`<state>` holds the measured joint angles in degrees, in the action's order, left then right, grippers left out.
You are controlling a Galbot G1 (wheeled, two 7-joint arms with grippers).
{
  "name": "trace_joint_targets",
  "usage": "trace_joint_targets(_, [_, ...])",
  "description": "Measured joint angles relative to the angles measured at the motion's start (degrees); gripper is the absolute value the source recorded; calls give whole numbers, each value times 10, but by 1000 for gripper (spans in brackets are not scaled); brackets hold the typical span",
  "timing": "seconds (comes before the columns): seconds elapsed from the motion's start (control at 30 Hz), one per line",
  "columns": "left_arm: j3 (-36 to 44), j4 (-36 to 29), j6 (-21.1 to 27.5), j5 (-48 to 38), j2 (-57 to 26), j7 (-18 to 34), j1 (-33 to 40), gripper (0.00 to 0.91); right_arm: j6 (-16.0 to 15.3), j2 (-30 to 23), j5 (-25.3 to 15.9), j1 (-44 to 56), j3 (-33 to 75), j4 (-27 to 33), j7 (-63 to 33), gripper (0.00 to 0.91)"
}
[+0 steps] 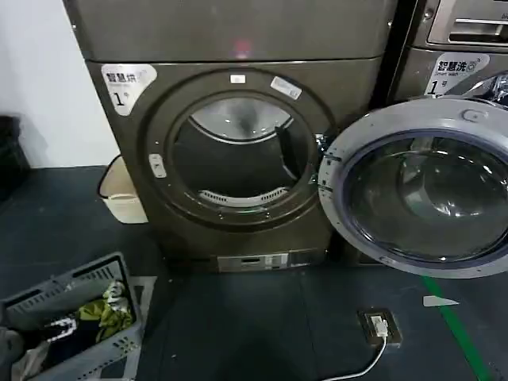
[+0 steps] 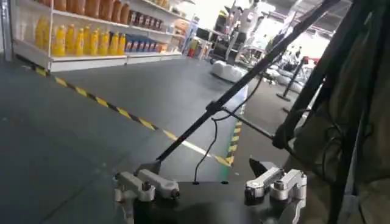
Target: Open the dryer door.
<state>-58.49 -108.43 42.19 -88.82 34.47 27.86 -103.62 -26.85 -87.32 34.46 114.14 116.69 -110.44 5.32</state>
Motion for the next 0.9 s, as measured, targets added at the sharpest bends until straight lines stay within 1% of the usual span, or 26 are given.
trace_joint_targets(0.23, [-1, -2, 0, -6, -4, 2, -17, 907, 9, 0, 10, -6, 0, 2, 0, 907])
trace_joint_targets(0.37, [-2, 0, 0, -6, -5, 2, -18, 907, 20, 0, 12, -6, 0, -1, -2, 907])
trace_joint_targets(0.9, [-18, -13, 0, -12, -9, 2, -34, 907, 25, -5, 17, -7, -9, -2, -3, 907])
